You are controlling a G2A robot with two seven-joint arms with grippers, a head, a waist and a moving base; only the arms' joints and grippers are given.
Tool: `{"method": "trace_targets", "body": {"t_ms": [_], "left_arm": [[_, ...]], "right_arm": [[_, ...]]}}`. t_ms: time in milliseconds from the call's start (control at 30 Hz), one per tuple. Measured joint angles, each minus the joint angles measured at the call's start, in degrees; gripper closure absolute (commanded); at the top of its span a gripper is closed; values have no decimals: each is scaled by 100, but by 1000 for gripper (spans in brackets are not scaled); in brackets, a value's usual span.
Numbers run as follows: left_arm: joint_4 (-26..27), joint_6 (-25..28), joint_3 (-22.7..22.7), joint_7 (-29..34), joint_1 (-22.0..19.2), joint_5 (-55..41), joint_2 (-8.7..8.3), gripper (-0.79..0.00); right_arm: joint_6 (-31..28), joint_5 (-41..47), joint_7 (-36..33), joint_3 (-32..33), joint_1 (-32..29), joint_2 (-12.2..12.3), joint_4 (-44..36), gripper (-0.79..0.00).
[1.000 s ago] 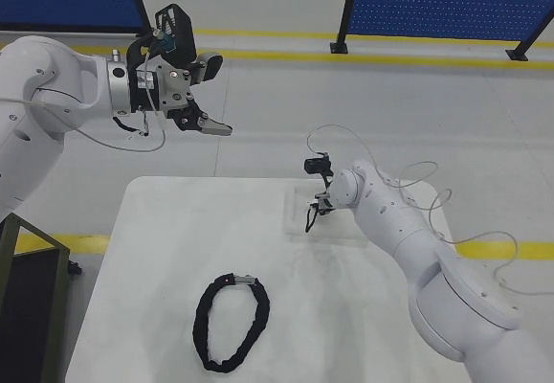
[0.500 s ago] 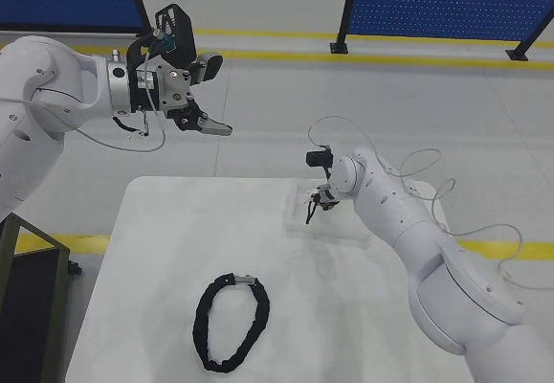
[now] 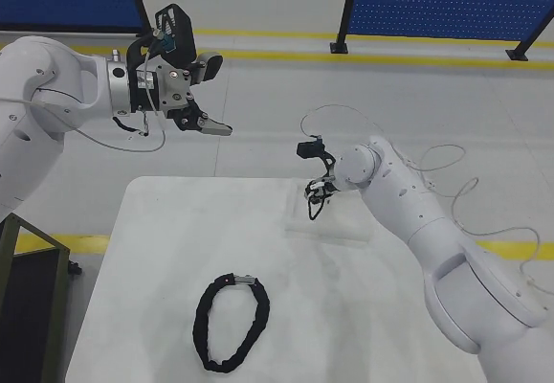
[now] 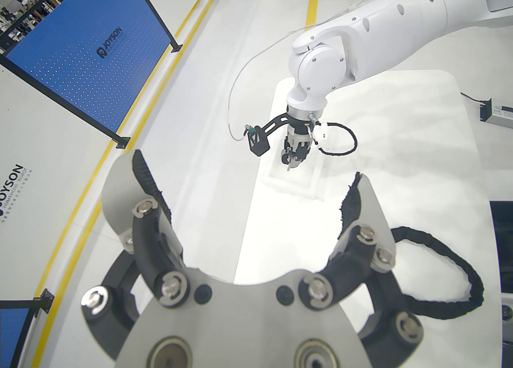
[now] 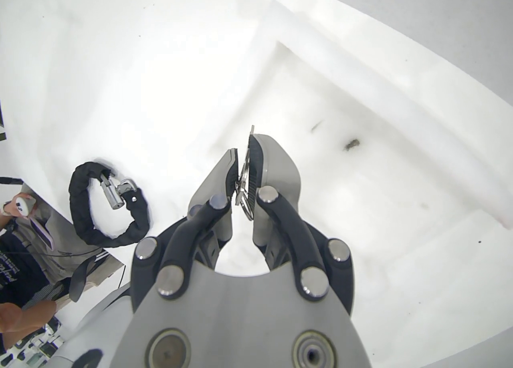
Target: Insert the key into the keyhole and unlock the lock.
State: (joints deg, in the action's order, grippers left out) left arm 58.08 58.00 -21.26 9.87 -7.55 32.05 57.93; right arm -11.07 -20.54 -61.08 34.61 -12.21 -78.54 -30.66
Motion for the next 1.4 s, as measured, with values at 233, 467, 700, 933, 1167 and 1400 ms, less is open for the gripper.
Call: {"method": "trace_targets", "body": {"t_ms": [233, 467, 700, 933, 1167, 1400], "left_arm": [[0, 0, 0, 0, 0, 0, 0, -785], [0, 0, 0, 0, 0, 0, 0, -785], [0, 0, 0, 0, 0, 0, 0, -785], [0, 0, 0, 0, 0, 0, 0, -785], [0, 0, 0, 0, 0, 0, 0, -785], [0, 0, 0, 0, 0, 0, 0, -785]], "right_arm": [[-148, 136, -492, 729, -613, 574, -1422, 0], [16, 492, -1015, 1780, -1517, 1125, -2930, 0], [-190, 1060, -1464, 2897, -2523, 1535, -4469, 0], [-1094, 2468, -2151, 3833, -3162, 1795, -5195, 0], [-1001, 3100, -2212, 4446, -3570, 2031, -5719, 0], [-1001, 3533, -2154, 4888, -3946, 2154, -5913, 0]]}}
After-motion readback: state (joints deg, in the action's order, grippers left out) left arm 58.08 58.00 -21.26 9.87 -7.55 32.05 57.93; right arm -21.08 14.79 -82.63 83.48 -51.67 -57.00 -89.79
